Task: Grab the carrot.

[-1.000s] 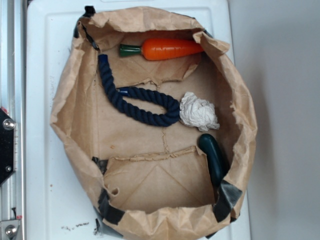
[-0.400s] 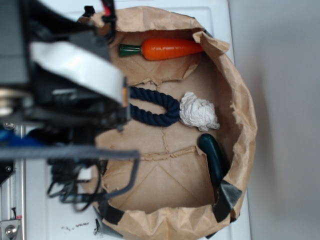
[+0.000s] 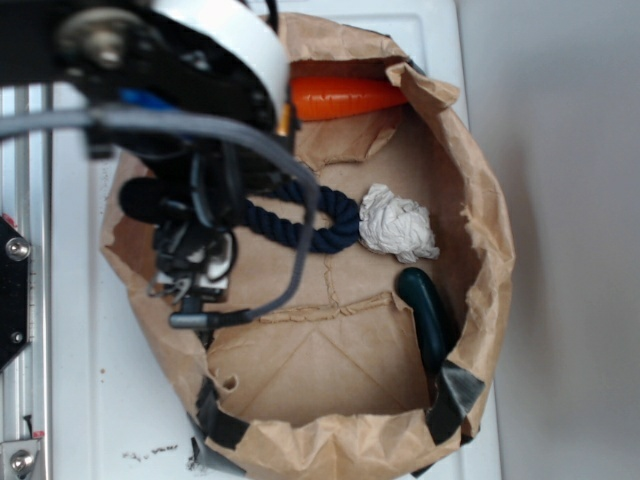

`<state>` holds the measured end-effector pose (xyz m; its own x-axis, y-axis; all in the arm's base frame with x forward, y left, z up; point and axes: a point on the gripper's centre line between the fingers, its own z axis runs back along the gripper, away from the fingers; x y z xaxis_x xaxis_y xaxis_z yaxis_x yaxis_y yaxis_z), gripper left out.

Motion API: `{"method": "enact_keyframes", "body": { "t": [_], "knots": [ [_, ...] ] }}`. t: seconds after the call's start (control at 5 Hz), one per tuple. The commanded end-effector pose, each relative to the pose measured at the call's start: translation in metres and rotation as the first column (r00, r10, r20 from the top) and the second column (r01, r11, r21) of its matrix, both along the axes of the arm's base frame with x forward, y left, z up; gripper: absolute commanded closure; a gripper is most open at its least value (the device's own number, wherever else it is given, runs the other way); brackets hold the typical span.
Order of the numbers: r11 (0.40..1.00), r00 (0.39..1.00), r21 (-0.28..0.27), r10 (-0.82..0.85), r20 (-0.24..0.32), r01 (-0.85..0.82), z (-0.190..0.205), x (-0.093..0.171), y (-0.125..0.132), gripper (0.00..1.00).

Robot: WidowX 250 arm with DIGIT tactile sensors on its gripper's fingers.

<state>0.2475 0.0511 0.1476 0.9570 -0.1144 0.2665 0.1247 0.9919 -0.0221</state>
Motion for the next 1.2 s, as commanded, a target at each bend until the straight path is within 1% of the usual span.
{"method": "enact_keyframes", "body": {
  "t": [0.0, 0.2, 0.4, 1.0],
  "knots": [
    [0.991, 0.995, 0.114, 0.076, -0.071, -0.068, -0.034, 0.029, 0.016, 0.0],
    [0.984, 0.995, 0.166, 0.071, -0.065, -0.059, -0.037, 0.034, 0.034, 0.0],
    [0.984, 0.996, 0.163, 0.076, -0.035, -0.069, -0.029, 0.038, 0.051, 0.0],
    [0.984, 0.996, 0.163, 0.076, -0.035, -0.069, -0.029, 0.038, 0.051, 0.0]
  ]
}}
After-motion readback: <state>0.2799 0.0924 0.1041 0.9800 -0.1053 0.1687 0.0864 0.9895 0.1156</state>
